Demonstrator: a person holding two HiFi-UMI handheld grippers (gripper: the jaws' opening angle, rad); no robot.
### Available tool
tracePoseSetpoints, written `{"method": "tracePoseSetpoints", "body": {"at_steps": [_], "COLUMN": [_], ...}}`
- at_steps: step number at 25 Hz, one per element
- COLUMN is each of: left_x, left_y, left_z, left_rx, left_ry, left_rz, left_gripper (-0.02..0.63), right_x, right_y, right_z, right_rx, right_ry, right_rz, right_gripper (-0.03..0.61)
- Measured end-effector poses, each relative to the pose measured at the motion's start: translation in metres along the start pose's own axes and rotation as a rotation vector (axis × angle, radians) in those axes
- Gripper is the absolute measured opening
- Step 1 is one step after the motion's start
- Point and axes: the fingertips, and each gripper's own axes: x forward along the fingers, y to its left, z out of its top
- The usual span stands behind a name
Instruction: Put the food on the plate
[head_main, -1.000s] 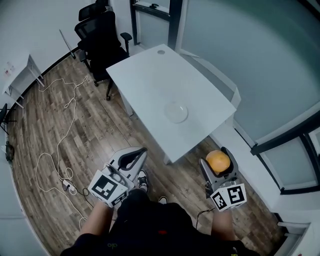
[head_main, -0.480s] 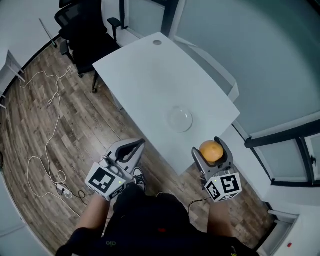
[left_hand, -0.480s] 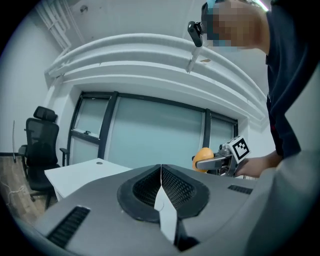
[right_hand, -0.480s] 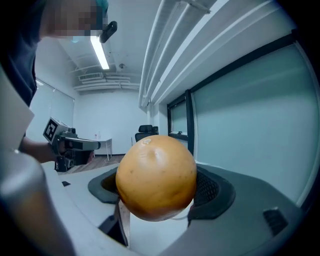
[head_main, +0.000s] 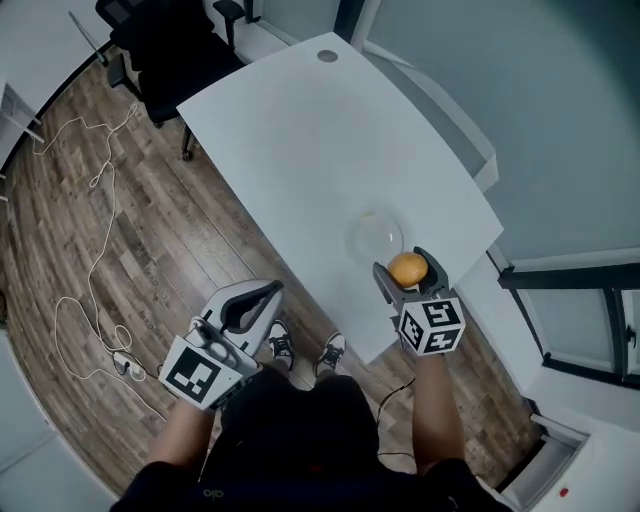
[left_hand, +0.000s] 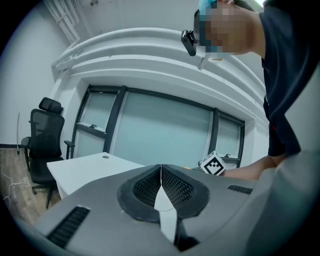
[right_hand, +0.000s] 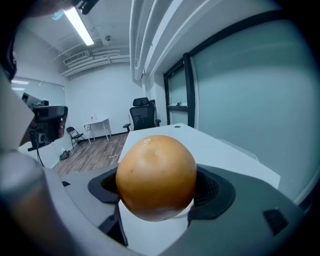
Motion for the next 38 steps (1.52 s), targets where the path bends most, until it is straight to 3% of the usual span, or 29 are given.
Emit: {"method": "tracePoseSetpoints", "body": {"at_steps": [8,15,34,38], "left_x": [0.020,0.026,0.017,0.015], "left_y": [0.003,0.014,0.022,0.016], "left_z": [-0.031,-0.042,-0.046,-0.036], "left_rx": [-0.048,-0.074,-0.076,-0.060], "left_ry": [0.074,0.098,0.113,0.098], "left_rz": [0.051,0.089,0.091,0.078], "left_gripper": [0.023,0.023,0.023,0.023], "right_x": [0.089,0.126,0.119,0.084], "right_y": [-0.020,-0.028,-0.019,-0.018], "right_z": [-0.056,-0.089,-0.069,-0.038], "right_rx": [0.000,-0.111,-0.134,-0.094], "right_ry": [0.210,0.421,0.317,0.212], "right_rz": [0.106,0.089,0.066,0.045], "right_gripper": [0.382,0.382,0.382,0.382]}}
